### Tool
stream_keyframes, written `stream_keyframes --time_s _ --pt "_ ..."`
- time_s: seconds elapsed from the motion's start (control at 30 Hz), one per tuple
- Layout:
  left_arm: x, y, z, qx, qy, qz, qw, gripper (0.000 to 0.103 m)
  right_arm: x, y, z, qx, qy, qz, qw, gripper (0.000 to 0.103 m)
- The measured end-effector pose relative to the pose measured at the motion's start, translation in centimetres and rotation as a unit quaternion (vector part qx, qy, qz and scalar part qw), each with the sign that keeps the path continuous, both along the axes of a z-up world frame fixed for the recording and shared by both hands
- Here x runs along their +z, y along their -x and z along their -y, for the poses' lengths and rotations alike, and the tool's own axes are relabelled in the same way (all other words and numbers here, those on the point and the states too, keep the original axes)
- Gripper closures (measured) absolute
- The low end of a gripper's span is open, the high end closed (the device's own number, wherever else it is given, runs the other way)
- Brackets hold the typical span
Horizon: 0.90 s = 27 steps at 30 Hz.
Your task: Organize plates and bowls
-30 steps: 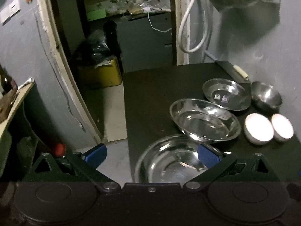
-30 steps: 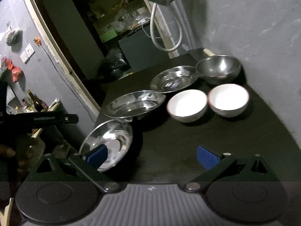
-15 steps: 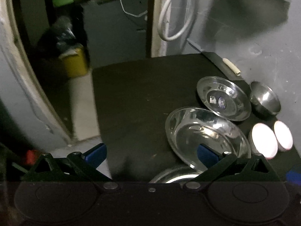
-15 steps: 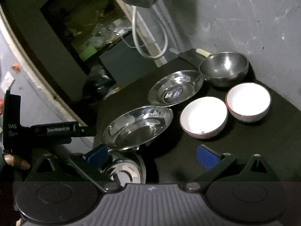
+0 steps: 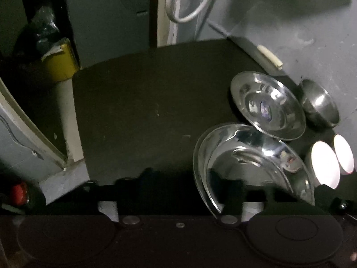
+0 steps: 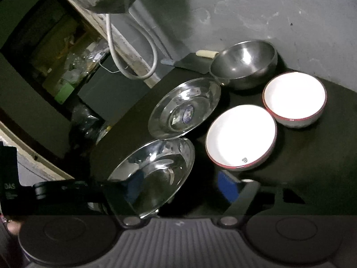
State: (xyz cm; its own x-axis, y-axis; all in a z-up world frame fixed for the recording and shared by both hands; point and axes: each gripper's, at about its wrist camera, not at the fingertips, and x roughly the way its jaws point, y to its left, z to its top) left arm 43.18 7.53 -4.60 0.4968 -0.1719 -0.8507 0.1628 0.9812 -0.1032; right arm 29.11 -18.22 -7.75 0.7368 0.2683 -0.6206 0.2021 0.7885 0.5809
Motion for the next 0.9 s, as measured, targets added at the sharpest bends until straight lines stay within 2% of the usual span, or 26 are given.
stream_keyframes --time_s 0.1,0.13,0.2,0.33,0.4,0.9 --pt "-0.2 -0.2 -0.1 -0.001 0.016 -0.001 0.9999 0.063 -0.4 -0.4 -0.2 -0.006 0.0 -0.012 1.0 0.049" --pt "-0.3 -0.3 -0.1 -0.002 0.017 -0.001 0.9999 0.066 -0.6 -0.6 -0.2 -0.009 -0.005 -0.014 1.0 0.052" --pt "-0.4 -0.4 0.0 -0.006 0.021 -0.004 0.9998 0.074 -0.9 -0.7 -0.3 -0.01 -0.006 -0.019 1.0 0.065" --pt "-0.3 -0.4 0.1 -0.016 0.035 -0.005 0.9992 0.089 -1.2 -1.0 -0.4 -0.01 -0.012 -0.022 1.0 0.076" --pt "-0.2 -0.3 0.3 -0.019 0.037 -0.003 0.9991 0.092 -1.0 -1.1 -0.7 -0.007 -0.007 -0.022 1.0 0.083" --pt "1.9 2.8 -0.8 -0.017 0.035 0.024 0.9989 0.093 1.0 0.1 -1.7 0.032 0.01 -0.023 0.999 0.085"
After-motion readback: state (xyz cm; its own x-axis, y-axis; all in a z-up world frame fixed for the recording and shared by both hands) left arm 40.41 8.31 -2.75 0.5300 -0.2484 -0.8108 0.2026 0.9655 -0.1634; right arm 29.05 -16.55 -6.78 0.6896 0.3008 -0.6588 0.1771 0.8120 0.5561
